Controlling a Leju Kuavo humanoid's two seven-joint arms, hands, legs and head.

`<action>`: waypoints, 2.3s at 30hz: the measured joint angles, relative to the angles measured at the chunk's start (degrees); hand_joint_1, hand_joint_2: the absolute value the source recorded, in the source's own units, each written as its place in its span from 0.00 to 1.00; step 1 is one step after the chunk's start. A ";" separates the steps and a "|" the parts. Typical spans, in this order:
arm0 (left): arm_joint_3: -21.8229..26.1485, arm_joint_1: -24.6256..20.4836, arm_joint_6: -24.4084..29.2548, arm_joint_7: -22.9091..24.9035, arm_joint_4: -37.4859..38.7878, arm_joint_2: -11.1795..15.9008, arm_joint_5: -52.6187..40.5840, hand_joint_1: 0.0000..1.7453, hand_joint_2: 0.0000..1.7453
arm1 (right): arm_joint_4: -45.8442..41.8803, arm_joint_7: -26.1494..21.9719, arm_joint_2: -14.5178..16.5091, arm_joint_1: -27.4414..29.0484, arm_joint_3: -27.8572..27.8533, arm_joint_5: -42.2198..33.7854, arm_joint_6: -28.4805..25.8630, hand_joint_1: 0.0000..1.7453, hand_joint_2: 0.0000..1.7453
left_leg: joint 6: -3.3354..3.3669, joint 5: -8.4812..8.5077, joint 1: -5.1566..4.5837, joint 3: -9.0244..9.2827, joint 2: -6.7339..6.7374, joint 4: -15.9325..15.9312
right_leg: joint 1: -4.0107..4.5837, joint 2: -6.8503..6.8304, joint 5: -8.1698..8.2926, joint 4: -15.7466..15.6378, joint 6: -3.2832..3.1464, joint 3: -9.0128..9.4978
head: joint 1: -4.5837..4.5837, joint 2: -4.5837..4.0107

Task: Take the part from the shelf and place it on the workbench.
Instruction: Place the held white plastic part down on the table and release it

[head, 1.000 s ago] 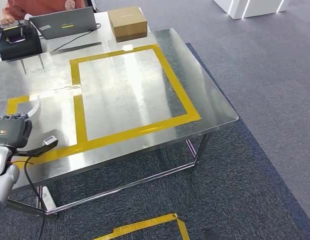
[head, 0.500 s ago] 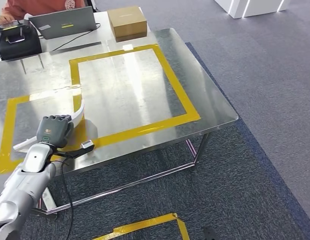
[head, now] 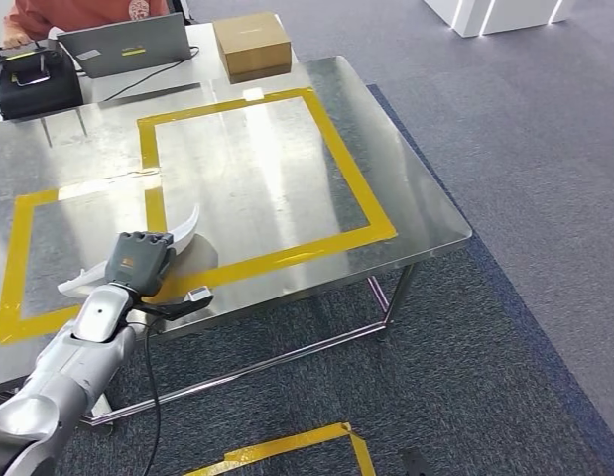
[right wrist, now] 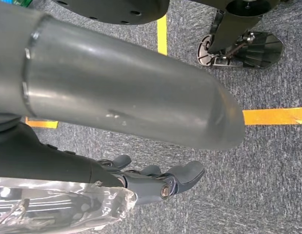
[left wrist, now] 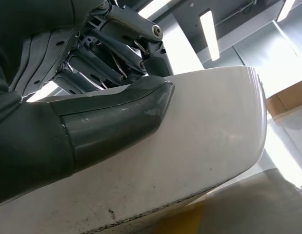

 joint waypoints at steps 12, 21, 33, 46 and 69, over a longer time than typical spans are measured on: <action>-0.85 -0.27 -1.34 0.79 0.67 0.09 0.99 0.00 0.00 | 0.00 -0.04 0.00 0.05 -0.02 -0.03 0.12 0.00 0.00 | 0.00 0.00 0.00 -0.01 0.00 0.00 | 0.00 0.00 0.00 0.00 0.00 -0.01 | 0.00 0.01; 1.39 -0.82 0.28 0.88 -2.95 3.92 5.74 0.00 0.00 | 0.00 -0.85 -0.02 0.76 -0.29 -0.42 0.16 0.00 0.00 | 0.00 0.00 0.03 -0.02 0.01 0.00 | 0.03 0.01 0.00 0.01 0.00 -0.04 | -0.01 0.01; 9.31 1.96 0.46 -0.37 -15.00 8.38 7.42 0.00 0.00 | 0.00 -1.01 -0.02 1.02 -1.26 -0.59 0.11 0.00 0.00 | 0.00 0.00 0.03 -0.05 0.01 -0.01 | 0.03 0.02 -0.01 0.02 0.00 -0.04 | 0.01 0.01; 22.58 7.25 0.50 -8.88 -31.81 8.25 13.37 0.00 0.00 | 0.00 -1.38 -0.02 1.04 -1.66 -0.56 0.10 0.00 0.00 | 0.00 0.00 0.03 -0.05 0.02 -0.01 | 0.03 0.04 -0.01 0.02 0.00 -0.07 | 0.00 0.00; 32.44 16.91 0.52 -11.52 -43.35 7.39 15.00 0.00 0.00 | 0.00 -1.55 0.00 1.02 -1.46 1.73 -1.50 0.00 0.00 | 1.55 -0.10 -0.34 0.13 -0.01 -0.34 | -0.57 0.09 -0.40 0.13 1.29 -0.17 | 0.01 0.01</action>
